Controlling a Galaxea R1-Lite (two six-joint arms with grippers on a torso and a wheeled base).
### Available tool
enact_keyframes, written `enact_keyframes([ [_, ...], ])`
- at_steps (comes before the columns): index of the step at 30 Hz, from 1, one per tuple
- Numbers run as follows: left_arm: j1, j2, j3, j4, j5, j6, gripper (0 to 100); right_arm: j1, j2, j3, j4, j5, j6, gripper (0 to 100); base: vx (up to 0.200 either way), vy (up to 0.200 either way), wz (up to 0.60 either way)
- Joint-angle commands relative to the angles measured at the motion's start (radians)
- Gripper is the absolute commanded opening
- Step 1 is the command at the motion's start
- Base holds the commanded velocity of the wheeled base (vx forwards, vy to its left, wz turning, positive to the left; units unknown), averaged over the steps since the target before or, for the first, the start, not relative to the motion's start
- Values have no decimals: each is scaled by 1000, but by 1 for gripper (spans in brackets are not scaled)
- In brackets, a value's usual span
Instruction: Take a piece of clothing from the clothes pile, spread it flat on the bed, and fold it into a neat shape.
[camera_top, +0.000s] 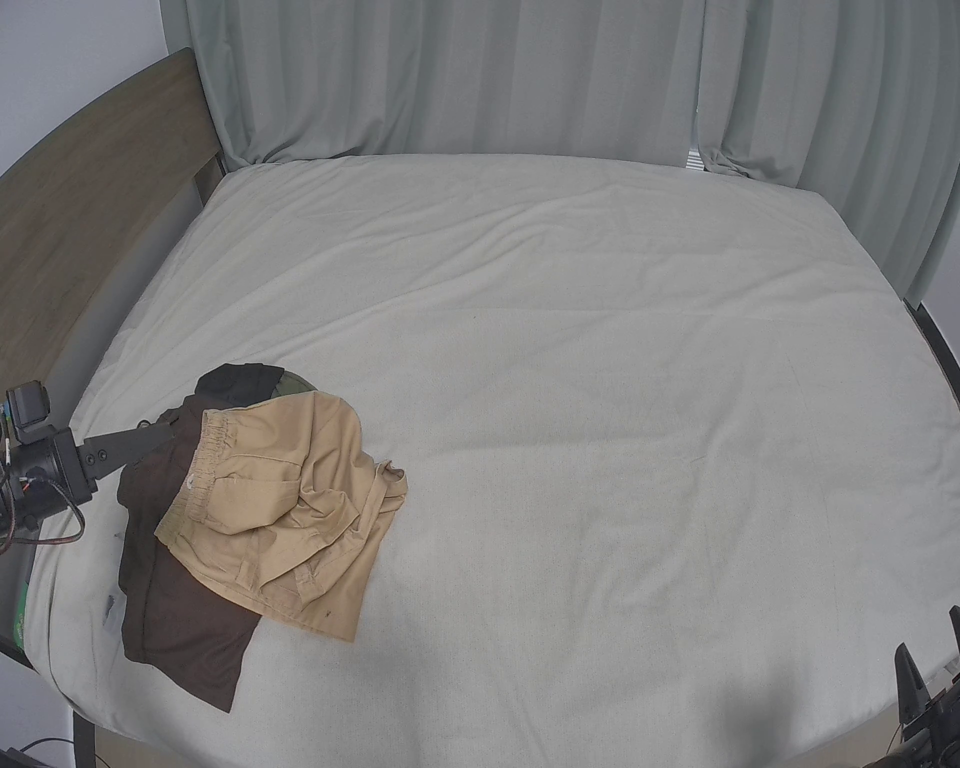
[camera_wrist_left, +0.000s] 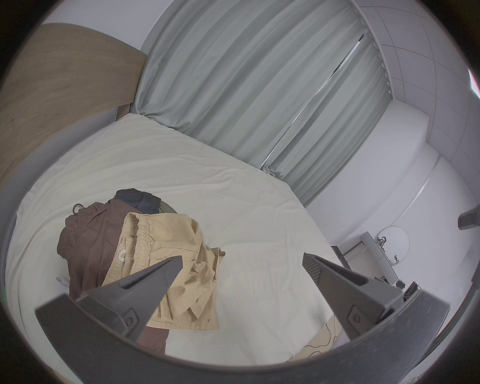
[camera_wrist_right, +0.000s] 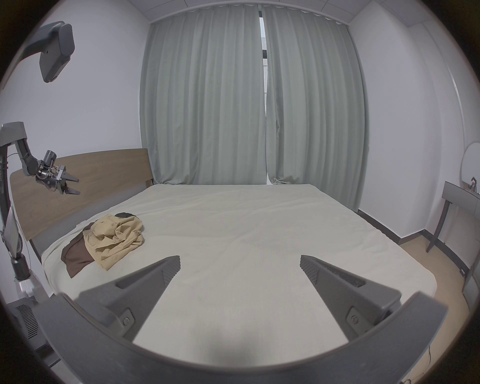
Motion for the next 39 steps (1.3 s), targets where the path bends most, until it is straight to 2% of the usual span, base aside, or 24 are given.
enact_keyframes([
  [1,36,95,-41,-1,-20,6,100,1,-16,18,0,0,1,100,0,0,0],
  [11,56,273,-115,-34,-32,58,100,1,-16,18,0,0,1,100,0,0,0],
  [19,59,375,-166,-57,-32,60,100,1,-16,18,0,0,1,100,0,0,0],
  [29,80,491,-186,-89,-32,120,100,0,-16,18,0,0,1,100,0,0,0],
  [39,79,574,-201,-127,-31,127,100,0,-16,18,0,0,1,100,0,0,0],
])
